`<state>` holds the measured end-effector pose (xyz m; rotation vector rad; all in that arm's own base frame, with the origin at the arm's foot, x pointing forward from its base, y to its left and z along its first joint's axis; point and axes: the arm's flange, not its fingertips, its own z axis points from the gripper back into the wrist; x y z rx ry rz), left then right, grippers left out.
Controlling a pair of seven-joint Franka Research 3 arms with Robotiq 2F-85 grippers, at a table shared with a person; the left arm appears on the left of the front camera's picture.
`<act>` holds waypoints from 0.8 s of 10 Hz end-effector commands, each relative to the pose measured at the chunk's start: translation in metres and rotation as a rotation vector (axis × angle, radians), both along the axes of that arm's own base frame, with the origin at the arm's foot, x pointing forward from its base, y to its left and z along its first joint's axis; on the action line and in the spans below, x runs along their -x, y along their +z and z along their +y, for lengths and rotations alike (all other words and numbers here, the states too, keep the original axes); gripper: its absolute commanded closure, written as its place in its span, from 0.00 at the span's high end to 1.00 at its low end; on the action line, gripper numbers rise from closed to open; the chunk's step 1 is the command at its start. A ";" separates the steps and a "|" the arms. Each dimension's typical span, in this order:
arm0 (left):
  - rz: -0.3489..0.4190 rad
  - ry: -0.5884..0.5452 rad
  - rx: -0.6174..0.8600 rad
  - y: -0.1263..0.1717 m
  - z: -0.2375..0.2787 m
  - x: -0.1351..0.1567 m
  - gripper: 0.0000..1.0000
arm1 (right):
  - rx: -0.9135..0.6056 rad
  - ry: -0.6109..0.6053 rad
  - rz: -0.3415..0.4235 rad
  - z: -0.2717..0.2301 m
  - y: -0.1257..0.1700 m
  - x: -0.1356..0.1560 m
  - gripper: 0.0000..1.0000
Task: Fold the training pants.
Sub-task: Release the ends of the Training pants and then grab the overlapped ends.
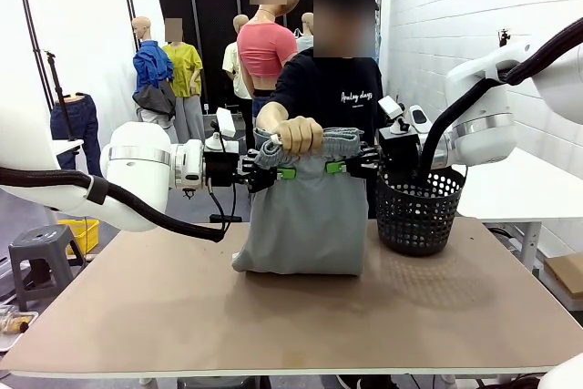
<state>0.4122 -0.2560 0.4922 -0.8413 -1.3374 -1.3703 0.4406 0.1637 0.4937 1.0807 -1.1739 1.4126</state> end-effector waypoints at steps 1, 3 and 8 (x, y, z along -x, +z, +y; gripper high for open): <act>-0.001 0.010 0.033 0.003 0.000 0.003 0.00 | -0.004 0.002 -0.009 0.001 0.001 0.000 0.00; -0.001 0.010 0.033 0.003 0.000 0.003 0.00 | -0.004 0.002 -0.009 0.001 0.001 0.000 0.00; 0.009 0.007 0.019 -0.004 0.006 0.002 0.29 | 0.017 0.011 0.043 0.001 -0.003 -0.007 0.38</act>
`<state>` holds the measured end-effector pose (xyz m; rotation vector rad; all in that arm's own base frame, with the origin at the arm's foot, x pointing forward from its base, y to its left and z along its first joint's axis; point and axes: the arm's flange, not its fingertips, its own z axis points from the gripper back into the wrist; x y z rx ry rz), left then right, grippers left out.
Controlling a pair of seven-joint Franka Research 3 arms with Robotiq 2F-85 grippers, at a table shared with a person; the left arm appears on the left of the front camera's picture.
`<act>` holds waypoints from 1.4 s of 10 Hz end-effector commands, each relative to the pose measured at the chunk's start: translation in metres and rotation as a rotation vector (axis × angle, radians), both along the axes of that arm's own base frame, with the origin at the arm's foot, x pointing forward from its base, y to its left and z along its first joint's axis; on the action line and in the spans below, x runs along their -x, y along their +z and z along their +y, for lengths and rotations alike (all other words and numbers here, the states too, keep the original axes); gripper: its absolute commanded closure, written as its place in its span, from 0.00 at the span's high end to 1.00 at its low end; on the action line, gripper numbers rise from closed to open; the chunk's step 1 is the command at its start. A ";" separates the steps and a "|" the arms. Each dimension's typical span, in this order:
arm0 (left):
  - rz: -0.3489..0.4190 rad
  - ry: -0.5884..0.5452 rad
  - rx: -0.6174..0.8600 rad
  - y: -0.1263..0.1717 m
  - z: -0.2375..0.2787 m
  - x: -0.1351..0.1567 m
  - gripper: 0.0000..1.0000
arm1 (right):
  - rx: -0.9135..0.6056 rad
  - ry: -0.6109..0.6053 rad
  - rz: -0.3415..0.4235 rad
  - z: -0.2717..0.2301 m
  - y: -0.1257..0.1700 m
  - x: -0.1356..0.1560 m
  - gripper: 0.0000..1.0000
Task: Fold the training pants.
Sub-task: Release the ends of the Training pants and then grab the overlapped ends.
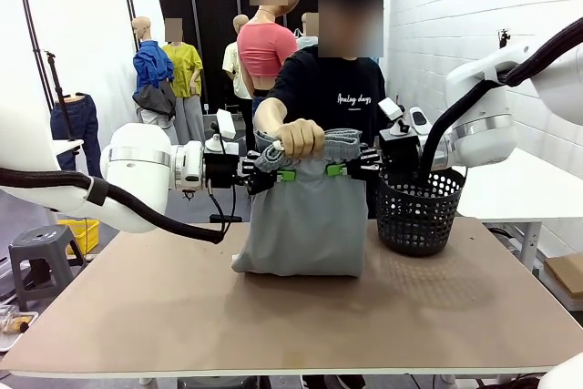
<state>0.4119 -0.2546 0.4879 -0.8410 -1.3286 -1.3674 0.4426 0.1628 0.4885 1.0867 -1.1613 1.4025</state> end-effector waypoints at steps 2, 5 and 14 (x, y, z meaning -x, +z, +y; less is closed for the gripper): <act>0.008 0.003 0.041 -0.002 0.007 0.002 0.68 | 0.020 0.010 0.039 0.002 0.002 -0.008 0.78; 0.008 -0.010 0.052 -0.001 0.011 0.003 1.00 | 0.023 -0.005 0.037 0.003 0.003 -0.011 1.00; 0.032 0.027 0.007 -0.001 0.023 0.007 1.00 | 0.029 -0.080 0.026 -0.004 0.002 -0.009 1.00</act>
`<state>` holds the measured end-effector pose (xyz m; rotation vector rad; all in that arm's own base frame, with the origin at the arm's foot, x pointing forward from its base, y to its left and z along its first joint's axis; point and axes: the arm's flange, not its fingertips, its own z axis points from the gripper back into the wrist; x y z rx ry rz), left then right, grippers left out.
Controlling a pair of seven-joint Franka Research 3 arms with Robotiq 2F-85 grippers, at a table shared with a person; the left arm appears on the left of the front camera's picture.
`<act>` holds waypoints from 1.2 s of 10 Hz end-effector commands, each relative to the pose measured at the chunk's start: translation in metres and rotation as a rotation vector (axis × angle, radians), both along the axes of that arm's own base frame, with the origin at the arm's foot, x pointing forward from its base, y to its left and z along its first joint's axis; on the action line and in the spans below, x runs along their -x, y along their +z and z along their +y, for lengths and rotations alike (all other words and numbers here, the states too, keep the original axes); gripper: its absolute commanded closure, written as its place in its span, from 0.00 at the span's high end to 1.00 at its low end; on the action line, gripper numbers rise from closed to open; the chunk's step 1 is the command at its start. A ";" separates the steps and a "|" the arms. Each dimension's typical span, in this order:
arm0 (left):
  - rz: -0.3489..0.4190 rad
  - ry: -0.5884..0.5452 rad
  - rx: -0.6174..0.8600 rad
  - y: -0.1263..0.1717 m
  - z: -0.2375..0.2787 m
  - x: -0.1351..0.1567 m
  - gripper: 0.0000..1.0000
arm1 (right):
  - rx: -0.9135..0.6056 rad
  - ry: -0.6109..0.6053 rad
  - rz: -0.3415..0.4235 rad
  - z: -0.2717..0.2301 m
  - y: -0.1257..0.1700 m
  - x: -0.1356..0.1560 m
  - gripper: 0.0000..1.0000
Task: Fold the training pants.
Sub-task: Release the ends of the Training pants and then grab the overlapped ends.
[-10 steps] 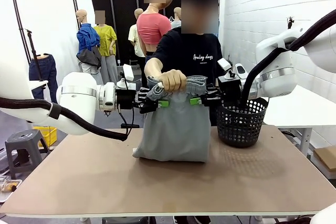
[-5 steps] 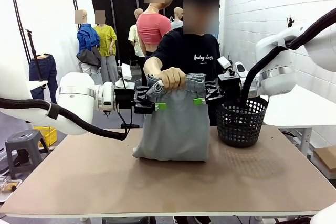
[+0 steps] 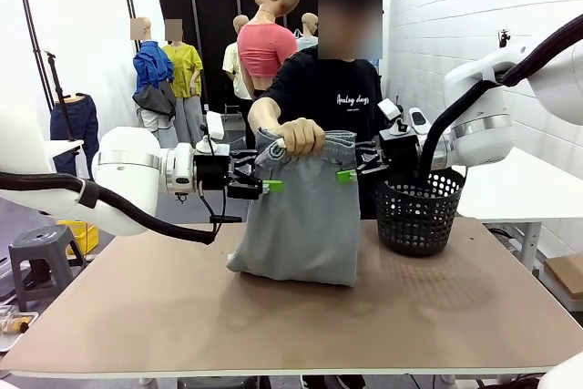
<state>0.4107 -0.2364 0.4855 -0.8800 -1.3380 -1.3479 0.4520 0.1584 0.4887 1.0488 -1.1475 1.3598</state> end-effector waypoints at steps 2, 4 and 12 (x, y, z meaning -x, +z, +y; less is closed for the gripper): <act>0.019 0.071 -0.028 -0.001 0.009 0.005 1.00 | -0.003 -0.073 -0.003 -0.010 -0.002 0.000 1.00; 0.026 0.106 -0.031 -0.002 0.015 0.007 1.00 | -0.012 -0.115 0.004 -0.016 -0.008 0.001 1.00; -0.025 0.370 -0.036 -0.003 0.031 0.006 1.00 | -0.064 -0.202 0.062 -0.020 -0.022 0.000 1.00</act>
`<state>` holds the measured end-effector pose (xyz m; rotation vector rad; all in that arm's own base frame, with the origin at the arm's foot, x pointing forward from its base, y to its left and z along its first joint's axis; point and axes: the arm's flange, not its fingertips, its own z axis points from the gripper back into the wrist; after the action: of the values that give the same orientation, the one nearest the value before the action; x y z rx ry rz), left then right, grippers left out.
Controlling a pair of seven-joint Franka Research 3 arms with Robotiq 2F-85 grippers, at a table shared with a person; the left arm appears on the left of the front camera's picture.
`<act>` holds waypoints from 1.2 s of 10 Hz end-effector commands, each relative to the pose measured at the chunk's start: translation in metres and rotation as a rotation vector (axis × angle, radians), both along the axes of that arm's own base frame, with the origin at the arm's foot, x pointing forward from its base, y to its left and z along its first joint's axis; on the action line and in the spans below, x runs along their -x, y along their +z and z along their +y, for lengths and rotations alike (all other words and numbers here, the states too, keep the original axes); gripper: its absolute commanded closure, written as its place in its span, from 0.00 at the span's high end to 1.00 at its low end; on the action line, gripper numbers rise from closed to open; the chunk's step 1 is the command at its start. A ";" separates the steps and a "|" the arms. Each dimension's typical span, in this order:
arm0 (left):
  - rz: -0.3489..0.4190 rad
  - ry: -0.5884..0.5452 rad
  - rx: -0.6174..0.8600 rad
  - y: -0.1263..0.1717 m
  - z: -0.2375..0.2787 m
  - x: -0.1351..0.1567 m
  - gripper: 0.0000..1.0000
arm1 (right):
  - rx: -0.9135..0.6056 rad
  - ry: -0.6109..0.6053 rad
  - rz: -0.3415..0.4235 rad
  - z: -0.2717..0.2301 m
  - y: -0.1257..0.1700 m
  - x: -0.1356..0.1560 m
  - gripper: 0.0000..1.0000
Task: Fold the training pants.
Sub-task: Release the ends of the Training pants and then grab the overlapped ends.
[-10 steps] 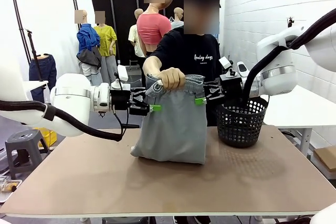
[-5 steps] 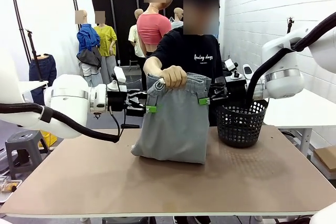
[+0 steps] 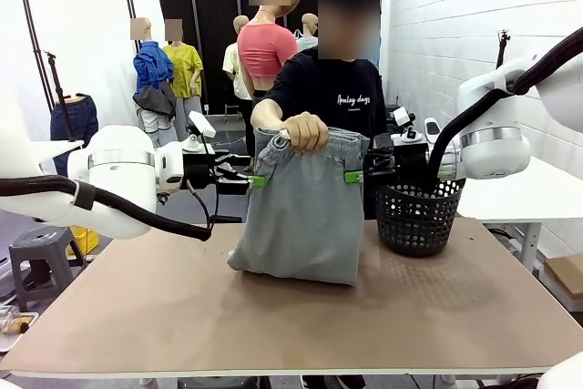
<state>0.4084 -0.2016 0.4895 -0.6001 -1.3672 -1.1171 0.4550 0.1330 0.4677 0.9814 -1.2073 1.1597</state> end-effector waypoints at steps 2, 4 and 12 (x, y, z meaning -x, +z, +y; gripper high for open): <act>-0.023 -0.086 0.047 -0.007 -0.004 0.004 1.00 | -0.028 0.030 0.035 0.004 -0.002 0.004 1.00; -0.025 -0.142 0.051 -0.007 -0.003 0.001 1.00 | -0.051 0.039 0.097 0.001 -0.003 0.006 1.00; 0.090 -0.122 0.028 -0.004 -0.029 -0.008 1.00 | -0.069 0.149 0.024 0.024 -0.021 0.011 1.00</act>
<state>0.4121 -0.2240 0.4798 -0.7773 -1.3200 -1.1719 0.4415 0.1524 0.4531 1.1379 -1.1627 1.1895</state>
